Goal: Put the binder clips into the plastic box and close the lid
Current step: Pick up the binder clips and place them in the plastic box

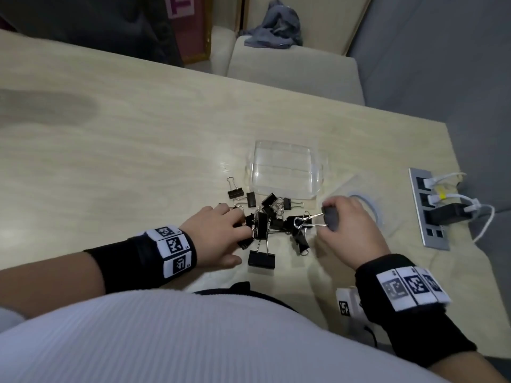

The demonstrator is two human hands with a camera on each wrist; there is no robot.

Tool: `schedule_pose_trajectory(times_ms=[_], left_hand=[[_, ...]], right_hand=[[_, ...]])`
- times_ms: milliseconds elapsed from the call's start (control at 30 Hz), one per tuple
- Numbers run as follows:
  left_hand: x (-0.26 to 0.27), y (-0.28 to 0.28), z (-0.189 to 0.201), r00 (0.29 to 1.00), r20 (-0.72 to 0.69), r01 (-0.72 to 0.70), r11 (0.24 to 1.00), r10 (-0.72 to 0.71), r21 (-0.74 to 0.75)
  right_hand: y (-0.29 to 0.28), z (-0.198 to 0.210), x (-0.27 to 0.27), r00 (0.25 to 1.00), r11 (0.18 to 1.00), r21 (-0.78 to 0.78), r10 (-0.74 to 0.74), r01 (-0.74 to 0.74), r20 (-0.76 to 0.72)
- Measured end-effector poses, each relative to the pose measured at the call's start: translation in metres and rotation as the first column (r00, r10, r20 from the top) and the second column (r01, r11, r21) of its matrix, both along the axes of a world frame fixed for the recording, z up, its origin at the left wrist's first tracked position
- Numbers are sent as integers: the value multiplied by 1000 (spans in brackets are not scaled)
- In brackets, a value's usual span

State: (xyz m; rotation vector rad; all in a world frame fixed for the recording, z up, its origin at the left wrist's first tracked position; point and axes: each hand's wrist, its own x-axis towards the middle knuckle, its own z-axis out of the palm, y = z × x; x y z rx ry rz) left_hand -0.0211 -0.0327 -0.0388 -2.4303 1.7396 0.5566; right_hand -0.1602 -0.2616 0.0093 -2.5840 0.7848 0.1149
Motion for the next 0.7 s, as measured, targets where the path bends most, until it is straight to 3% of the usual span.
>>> schedule_pose_trajectory(times_ms=[200, 333, 400, 567, 700], left_hand=[[-9, -8, -5, 996, 23, -88, 995, 87, 46], [-9, -7, -7, 994, 10, -111, 994, 110, 18], [-6, -7, -4, 993, -34, -113, 994, 113, 3], [11, -5, 24, 970, -228, -99, 994, 86, -48], [27, -8, 47, 959, -278, -75, 995, 55, -65]], right_hand=[[-11, 17, 25, 995, 989, -125, 85, -79, 47], [-15, 17, 32, 997, 995, 54, 79, -79, 17], [-14, 14, 32, 997, 996, 64, 64, -61, -38], [-14, 5, 23, 978, 990, -102, 74, -96, -195], [-19, 3, 20, 977, 990, -103, 76, -98, -199]])
